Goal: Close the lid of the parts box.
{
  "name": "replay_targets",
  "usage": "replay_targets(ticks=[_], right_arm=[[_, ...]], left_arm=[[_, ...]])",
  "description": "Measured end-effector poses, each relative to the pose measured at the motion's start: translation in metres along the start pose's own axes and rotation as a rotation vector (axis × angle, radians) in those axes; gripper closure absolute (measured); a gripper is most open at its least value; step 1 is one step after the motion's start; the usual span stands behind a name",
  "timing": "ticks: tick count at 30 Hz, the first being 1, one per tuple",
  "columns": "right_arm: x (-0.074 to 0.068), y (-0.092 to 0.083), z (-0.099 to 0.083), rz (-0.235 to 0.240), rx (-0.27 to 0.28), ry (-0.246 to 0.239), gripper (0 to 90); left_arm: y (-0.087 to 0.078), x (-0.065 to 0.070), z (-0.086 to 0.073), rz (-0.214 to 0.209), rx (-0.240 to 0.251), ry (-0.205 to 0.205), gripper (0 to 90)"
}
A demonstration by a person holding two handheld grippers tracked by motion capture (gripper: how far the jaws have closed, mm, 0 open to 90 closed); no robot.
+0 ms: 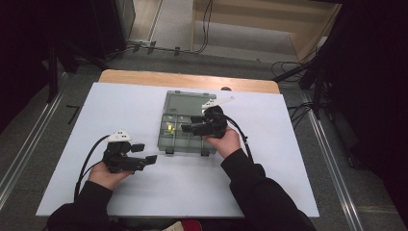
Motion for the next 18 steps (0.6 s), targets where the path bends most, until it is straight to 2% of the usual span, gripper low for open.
replay_targets(ticks=[3, 8, 18], right_arm=[[0.001, -0.006, -0.002, 0.002, -0.002, 0.013, 34.7], [0.006, -0.016, -0.011, -0.025, 0.0, 0.024, 34.7], [0.014, -0.041, -0.026, -0.059, 0.011, 0.046, 34.7]], left_arm=[[0.003, 0.001, 0.003, 0.0, -0.001, 0.001, 24.9], [0.009, 0.0, 0.007, -0.005, -0.012, 0.012, 25.0], [0.009, -0.004, 0.009, 0.017, 0.0, -0.011, 25.0]])
Point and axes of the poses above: each handheld gripper's, and its own axes: y roughly forward along the jaws, z roughly out of its top, x roughly to its right, the point moved 1 cm from there along y, roughly forward along the jaws, and after that the axes turned 9 degrees about -y, right-handed, at the moved point
